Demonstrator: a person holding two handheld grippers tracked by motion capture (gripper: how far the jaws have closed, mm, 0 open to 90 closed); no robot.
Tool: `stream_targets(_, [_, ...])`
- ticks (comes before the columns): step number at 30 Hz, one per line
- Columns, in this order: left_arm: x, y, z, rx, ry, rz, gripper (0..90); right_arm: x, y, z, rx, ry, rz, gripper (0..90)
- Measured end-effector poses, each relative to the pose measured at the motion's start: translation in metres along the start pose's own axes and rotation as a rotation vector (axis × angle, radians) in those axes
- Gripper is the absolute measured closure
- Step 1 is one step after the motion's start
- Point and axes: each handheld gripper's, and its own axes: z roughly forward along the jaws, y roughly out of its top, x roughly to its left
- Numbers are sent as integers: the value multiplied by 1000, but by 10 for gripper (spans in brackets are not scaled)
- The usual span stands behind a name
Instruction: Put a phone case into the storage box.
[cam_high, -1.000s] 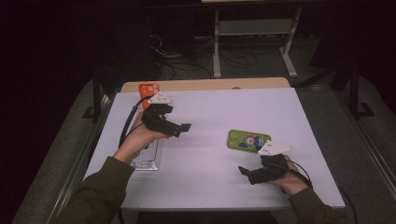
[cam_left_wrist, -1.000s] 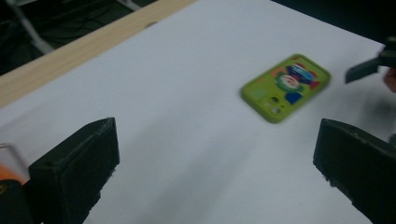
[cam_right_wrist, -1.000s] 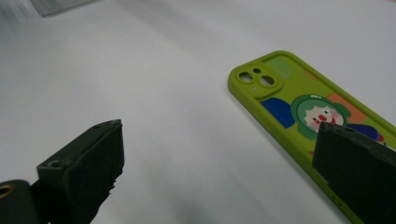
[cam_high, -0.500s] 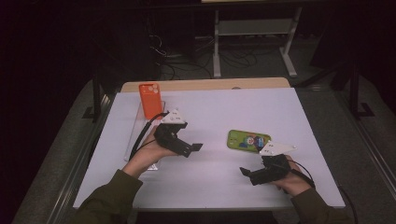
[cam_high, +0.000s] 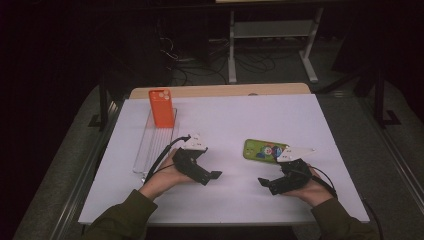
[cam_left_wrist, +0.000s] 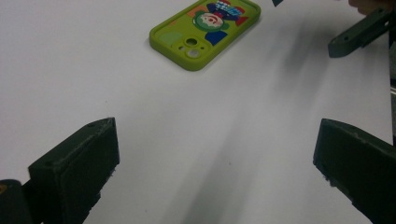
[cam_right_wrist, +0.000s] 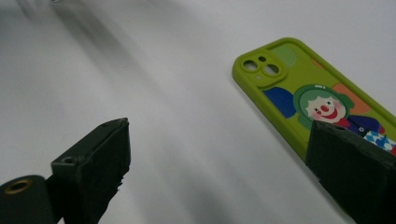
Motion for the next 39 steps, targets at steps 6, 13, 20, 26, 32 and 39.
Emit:
stream_targets(6, [0, -2, 1, -1, -1, -5, 0, -9, 8, -1, 77, 17, -45, 63])
stream_targets(13, [1, -2, 0, -1, -1, 10, 0, -27, 25, 7, 188, -1, -115, 69])
stream_targets(20, [1, -3, 1, -4, -16, -18, 0, -45, 42, 11, 270, -6, -180, 81])
stream_targets(26, [1, -3, 1, -8, -19, -16, 0, -62, 52, 19, 351, 9, -231, 81])
stream_targets(32, [0, -3, 2, -3, -26, -20, 0, -77, 58, 29, 428, 26, -264, 81])
stream_targets(39, [0, -3, 3, 3, -34, -14, 0, -88, 59, 43, 488, 35, -302, 72])
